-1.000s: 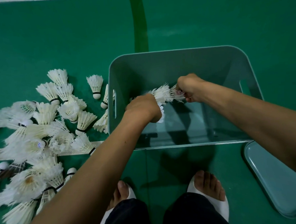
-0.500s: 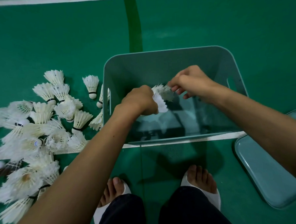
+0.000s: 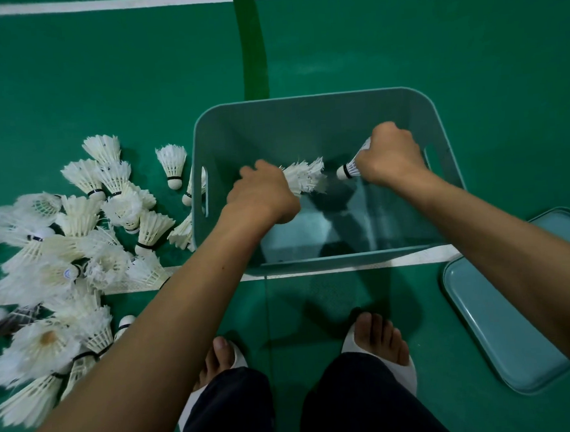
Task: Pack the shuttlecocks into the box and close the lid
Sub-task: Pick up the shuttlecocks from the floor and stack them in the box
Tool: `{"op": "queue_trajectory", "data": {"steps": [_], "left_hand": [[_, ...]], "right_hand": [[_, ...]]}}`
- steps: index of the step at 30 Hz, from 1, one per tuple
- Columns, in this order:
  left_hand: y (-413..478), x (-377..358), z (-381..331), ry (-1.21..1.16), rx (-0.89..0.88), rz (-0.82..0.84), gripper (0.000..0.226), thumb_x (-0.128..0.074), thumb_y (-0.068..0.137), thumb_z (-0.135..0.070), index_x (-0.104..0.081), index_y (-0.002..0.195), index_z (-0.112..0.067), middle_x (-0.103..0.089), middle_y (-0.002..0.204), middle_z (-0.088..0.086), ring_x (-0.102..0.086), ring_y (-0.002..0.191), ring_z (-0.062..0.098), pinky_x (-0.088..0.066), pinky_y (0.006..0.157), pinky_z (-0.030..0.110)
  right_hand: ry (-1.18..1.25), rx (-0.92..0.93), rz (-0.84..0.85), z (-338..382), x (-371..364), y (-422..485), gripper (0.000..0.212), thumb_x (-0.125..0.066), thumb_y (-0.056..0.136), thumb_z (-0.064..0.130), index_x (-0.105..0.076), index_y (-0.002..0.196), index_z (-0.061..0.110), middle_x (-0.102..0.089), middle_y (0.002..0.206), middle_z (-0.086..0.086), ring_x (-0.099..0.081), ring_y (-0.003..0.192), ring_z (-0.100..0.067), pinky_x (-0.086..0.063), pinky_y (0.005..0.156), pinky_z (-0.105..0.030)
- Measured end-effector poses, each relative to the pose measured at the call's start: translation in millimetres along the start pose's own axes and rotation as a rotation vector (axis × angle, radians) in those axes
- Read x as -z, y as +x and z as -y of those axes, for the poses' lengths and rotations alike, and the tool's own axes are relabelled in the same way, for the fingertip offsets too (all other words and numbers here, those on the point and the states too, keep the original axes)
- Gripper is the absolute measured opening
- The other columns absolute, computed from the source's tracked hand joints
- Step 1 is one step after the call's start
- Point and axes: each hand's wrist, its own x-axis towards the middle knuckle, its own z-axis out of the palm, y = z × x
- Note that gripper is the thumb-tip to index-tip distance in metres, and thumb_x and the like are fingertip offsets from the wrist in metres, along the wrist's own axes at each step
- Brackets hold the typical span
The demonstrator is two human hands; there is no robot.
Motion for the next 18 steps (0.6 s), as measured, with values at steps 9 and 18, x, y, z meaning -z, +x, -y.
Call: {"op": "queue_trajectory", "data": {"steps": [9,18], "left_hand": [[25,-10,9,0.041,0.015,0.197,0.077,-0.068,0.091,-0.018,-0.027,0.155,-0.007,-0.038,0.155,0.018,-0.047,0.136,0.036,-0.045,0.100,0.041],[41,-2,12,0.083,-0.074,0.143,0.041,-0.053,0.090,-0.017,-0.058,0.130,-0.012,-0.064,0.127,0.013,-0.063,0.105,0.033,-0.053,0.088,0.035]], "right_hand": [[0.606,-0.387,0.225,8,-51,48,0.018,-0.048,0.096,0.005,-0.054,0.079,0.006,-0.058,0.078,-0.014,-0.054,0.054,-0.023,-0.053,0.047,-0.030],[0.800,-0.489,0.339,6,-62,65,0.016,-0.051,0.097,-0.002,-0.058,0.087,0.008,-0.063,0.081,-0.011,-0.061,0.065,-0.021,-0.056,0.043,-0.030]]}}
